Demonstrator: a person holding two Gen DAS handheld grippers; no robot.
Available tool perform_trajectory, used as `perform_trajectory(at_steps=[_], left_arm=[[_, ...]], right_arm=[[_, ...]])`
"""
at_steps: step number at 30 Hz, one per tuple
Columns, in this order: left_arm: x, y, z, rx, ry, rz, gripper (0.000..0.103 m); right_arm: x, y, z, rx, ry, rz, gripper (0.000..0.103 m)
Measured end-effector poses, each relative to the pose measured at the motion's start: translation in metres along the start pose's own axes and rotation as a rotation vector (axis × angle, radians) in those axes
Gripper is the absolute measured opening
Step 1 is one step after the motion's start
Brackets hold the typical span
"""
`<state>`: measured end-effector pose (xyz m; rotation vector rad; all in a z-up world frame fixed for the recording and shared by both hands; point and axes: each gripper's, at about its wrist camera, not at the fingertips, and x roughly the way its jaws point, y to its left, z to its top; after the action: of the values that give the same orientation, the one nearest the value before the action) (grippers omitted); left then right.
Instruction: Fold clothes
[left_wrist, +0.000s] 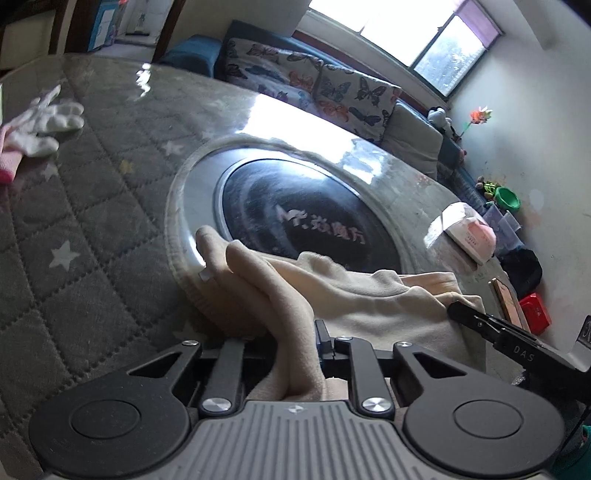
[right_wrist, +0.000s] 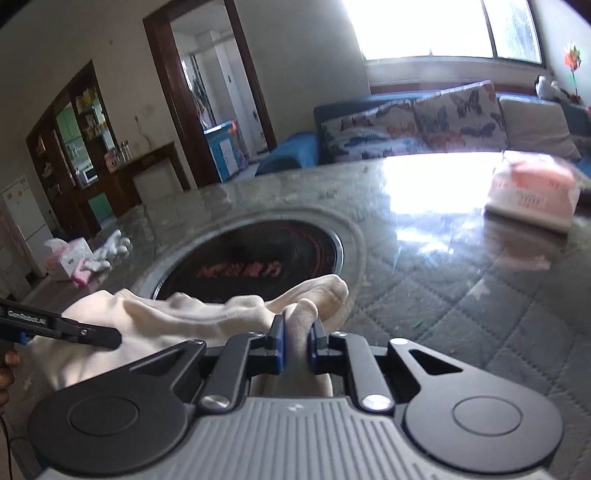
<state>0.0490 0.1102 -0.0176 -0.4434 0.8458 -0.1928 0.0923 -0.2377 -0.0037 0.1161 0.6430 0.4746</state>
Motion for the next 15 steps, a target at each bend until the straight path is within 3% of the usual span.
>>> perform_trajectory(at_steps=[7, 15], left_arm=[[-0.002, -0.039, 0.016, 0.085, -0.023, -0.073, 0.018], [0.026, -0.089, 0.03, 0.153, 0.011, -0.131, 0.018]], right_arm=[[-0.039, 0.003, 0.013, -0.037, -0.078, -0.037, 0.011], [-0.08, -0.027, 0.026, -0.033, -0.145, -0.154, 0.011]])
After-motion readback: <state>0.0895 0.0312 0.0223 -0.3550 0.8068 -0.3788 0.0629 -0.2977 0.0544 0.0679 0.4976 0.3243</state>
